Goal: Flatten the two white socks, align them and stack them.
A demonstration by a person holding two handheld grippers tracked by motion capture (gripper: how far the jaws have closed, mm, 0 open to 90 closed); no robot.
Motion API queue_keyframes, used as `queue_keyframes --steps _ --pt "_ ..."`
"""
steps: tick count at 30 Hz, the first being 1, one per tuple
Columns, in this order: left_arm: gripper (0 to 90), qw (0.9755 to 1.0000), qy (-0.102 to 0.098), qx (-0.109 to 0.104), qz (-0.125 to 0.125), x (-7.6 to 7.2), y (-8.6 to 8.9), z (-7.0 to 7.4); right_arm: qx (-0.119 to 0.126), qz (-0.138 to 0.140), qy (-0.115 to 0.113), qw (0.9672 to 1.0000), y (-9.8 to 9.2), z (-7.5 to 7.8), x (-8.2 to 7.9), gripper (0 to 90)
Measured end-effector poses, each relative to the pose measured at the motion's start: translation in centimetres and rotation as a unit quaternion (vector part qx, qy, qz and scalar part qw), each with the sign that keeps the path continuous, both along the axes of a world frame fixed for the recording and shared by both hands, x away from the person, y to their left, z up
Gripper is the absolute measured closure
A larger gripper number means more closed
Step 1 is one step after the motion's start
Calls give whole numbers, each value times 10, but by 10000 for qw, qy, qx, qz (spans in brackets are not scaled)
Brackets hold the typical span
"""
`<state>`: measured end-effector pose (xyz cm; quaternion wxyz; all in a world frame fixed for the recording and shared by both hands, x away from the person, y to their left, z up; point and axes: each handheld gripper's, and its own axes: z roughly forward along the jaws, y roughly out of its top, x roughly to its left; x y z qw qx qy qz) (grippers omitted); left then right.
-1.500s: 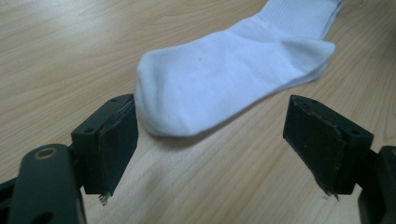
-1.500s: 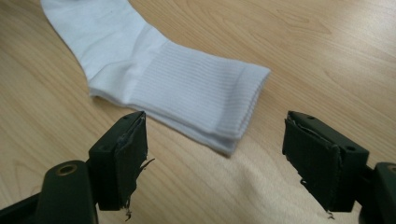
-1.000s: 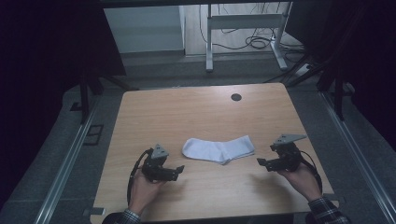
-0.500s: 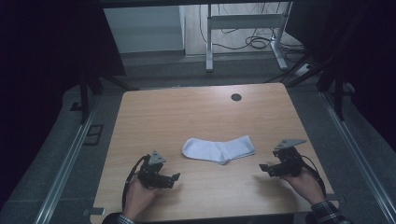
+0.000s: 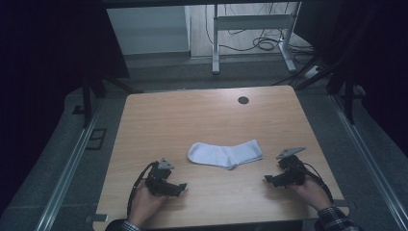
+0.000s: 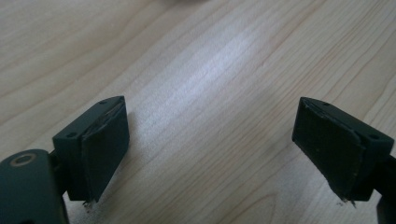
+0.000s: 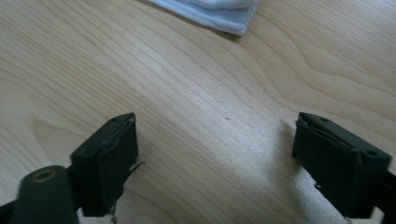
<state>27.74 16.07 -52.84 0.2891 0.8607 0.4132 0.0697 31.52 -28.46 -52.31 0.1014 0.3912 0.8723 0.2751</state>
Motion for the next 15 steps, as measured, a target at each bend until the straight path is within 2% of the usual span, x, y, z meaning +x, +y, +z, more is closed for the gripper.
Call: queue_keyframes --steps 4,5,7,15 --pt "111 9998 -94 160 -56 -1 -2 -1 -117 80 -83 9999 2 -1 -1 126" --pt "112 9997 -133 182 -65 -2 -3 -1 -159 138 -112 9997 2 -2 -1 95" --pt "111 9991 -216 372 -62 -3 -4 -2 -162 136 -99 9997 3 -5 -1 7" --pt "110 9991 -224 356 25 -3 -5 -3 -178 141 -103 9997 3 -7 -1 0"
